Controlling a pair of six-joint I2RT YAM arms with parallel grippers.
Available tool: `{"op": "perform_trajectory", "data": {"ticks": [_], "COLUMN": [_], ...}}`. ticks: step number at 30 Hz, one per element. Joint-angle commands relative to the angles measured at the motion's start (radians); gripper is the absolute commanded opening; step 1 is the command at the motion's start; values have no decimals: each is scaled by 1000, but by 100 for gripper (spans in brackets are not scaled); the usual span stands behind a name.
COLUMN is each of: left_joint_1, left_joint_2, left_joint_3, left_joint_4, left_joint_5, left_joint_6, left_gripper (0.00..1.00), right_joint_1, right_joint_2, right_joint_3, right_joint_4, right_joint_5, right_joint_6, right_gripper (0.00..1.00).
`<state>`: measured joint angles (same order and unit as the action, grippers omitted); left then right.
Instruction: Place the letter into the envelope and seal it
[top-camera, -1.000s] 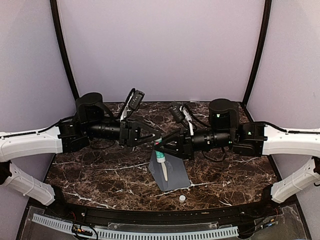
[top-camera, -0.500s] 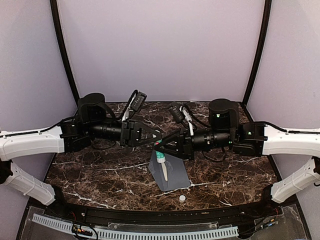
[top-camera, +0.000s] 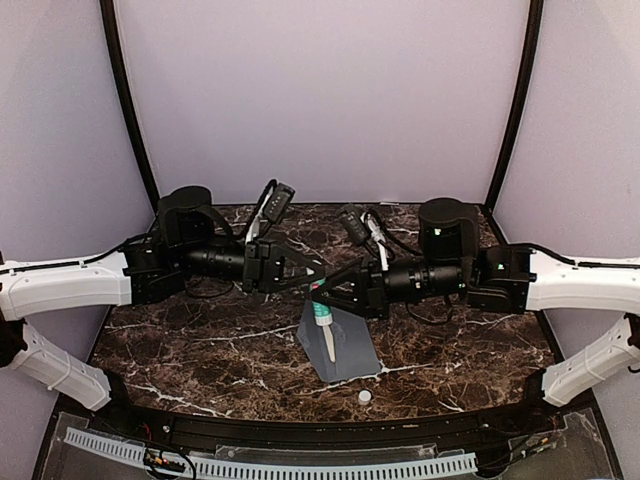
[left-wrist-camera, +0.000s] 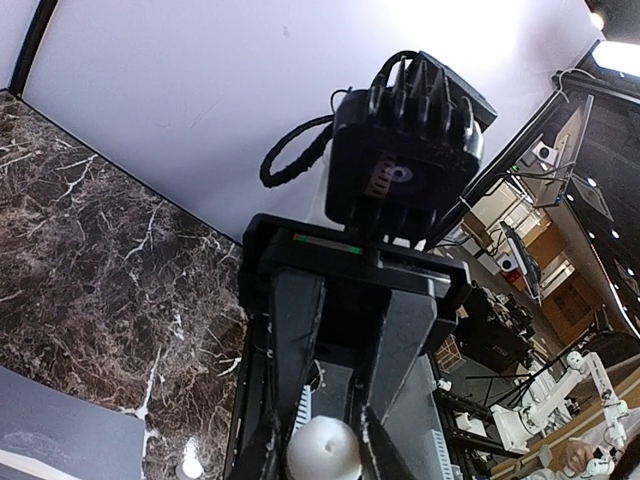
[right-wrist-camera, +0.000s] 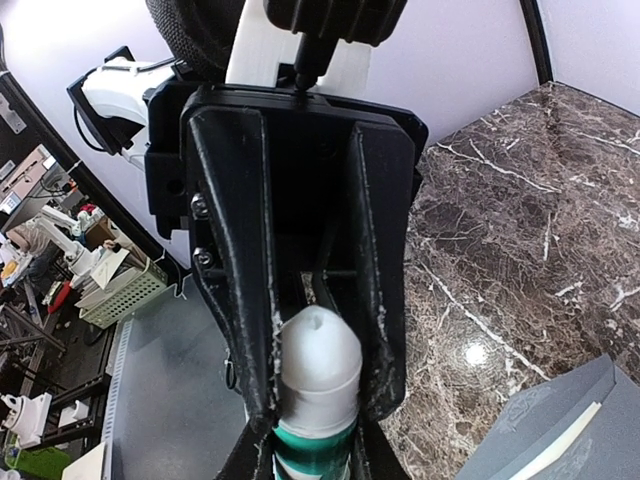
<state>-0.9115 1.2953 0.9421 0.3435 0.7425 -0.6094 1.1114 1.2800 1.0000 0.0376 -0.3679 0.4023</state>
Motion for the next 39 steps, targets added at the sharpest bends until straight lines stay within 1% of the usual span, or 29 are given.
{"op": "perform_trajectory", "data": {"ticks": [1,2,3,4,5,6,7,9,11,14,16,17,20,24,30,33,36,37,39], "left_joint_1": [-4,-4,-4,-4,-4,-3,-4,-4,-4,-3,-4,-4,-4,-4,-5,-6,-7,-7,-7], "left_joint_2": [-24,-28,-39,-52,-58,-69,-74,-85,-95,-112,-120,-123,-132,-126,-108,-102,-96,-90,-83], "left_joint_3": [19,15,8,0,-3,-10,-13,-25,-42,-74,-89,-94,-117,-128,-126,-130,-134,-143,-143], "left_joint_4": [42,65,78,101,116,144,160,217,284,370,401,409,447,479,508,519,525,543,548], "left_joint_5": [-19,-32,-67,-90,-135,-158,-209,-271,-328,-400,-464,-477,-513,-528,-514,-509,-509,-512,-509], "left_joint_6": [-22,-29,-32,-38,-40,-45,-45,-53,-66,-73,-67,-65,-56,-55,-66,-67,-70,-70,-72], "left_gripper": [0,0,0,0,0,0,0,0,0,0,0,0,0,0,0,0,0,0,0], "right_joint_1": [-14,-14,-13,-13,-14,-13,-11,-8,0,21,31,36,42,41,36,34,27,23,23], "right_joint_2": [-51,-66,-81,-94,-108,-120,-129,-132,-124,-88,-57,-41,12,82,159,176,188,195,202], "right_joint_3": [-37,-58,-81,-110,-141,-180,-219,-291,-343,-394,-389,-383,-356,-285,-202,-178,-154,-131,-117], "right_joint_4": [118,153,195,249,312,396,514,679,802,965,1017,1040,1107,1111,1109,1109,1104,1104,1101], "right_joint_5": [86,108,134,170,193,207,218,249,307,362,364,385,381,373,304,293,284,271,266], "right_joint_6": [14,33,57,90,118,153,190,269,342,424,453,465,503,544,574,578,578,577,579], "right_gripper": [24,31,43,59,67,71,74,78,81,83,83,83,83,82,80,76,68,62,60]}}
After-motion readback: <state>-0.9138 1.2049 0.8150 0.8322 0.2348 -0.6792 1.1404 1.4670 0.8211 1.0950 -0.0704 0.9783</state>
